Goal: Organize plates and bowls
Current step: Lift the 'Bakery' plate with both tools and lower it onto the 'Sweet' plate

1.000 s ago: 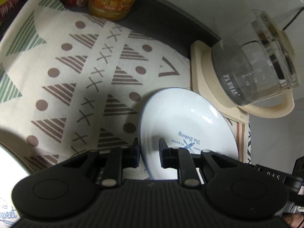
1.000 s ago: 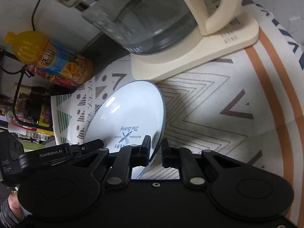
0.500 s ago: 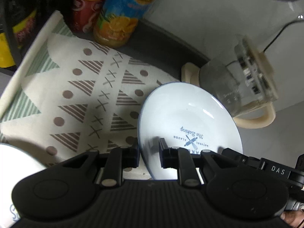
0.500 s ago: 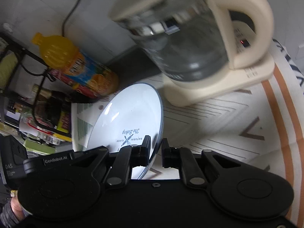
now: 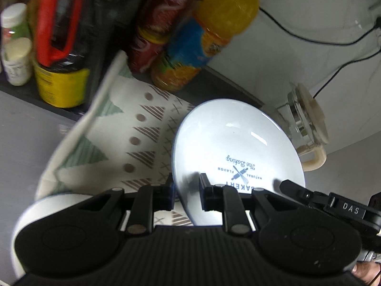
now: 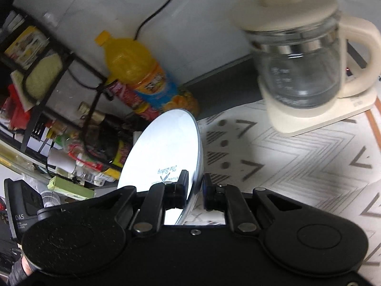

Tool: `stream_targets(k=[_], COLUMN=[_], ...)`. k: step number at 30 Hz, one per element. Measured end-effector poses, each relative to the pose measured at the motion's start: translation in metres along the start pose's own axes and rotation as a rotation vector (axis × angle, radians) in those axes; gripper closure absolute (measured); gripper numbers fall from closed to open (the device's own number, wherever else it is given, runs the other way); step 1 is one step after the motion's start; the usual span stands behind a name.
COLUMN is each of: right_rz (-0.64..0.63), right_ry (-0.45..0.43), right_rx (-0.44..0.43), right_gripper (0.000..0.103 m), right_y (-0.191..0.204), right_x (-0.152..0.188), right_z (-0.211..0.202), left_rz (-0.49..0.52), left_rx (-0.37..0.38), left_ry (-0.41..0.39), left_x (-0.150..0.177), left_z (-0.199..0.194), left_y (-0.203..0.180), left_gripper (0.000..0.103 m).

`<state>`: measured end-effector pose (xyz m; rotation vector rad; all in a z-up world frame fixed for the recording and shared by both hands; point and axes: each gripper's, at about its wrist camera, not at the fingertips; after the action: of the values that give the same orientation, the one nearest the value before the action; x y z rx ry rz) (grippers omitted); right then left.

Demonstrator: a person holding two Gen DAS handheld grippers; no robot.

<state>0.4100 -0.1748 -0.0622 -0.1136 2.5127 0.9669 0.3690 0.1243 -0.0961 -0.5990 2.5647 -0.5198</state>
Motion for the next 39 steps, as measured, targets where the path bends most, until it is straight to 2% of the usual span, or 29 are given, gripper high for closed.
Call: stream_targets(k=[9,17,25,39], right_rz=[-0.004,0.004,-0.003,0.02], right_ry=[0.005,0.03,0.068,0.123], right_rx=[0.008,0.048,0.087,0.15], right_gripper=[0.091,0.09,0.09,0.09], right_y=[0.046,0.072,0.087,0.087], right_x=[0.04,0.086,0.128,0.183], right_z=[0.016,0.027,0.033,0.032], left_rz=[0.007,0.014,0.01,0.01], left_rx=[0.013,0.012,0.014,0.033], left_ry=[-0.03,-0.016,0.022,0.088], left_x=[0.0,0.015,0.037,0.078], left_z=[-0.04,-0.054,-0.063,-0.055], left_y=[0.048,0.086,0.118,0.145], left_gripper=[0.085,0.085,0.085,0.085])
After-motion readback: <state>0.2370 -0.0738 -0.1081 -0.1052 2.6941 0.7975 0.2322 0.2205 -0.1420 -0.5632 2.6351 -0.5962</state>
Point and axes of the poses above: each gripper's, at about its wrist camera, not at the fingertips, and z roughly the way its jaws point, y to its left, x to its underside, and after that the axes turned 7 degrees about -x, right-handed
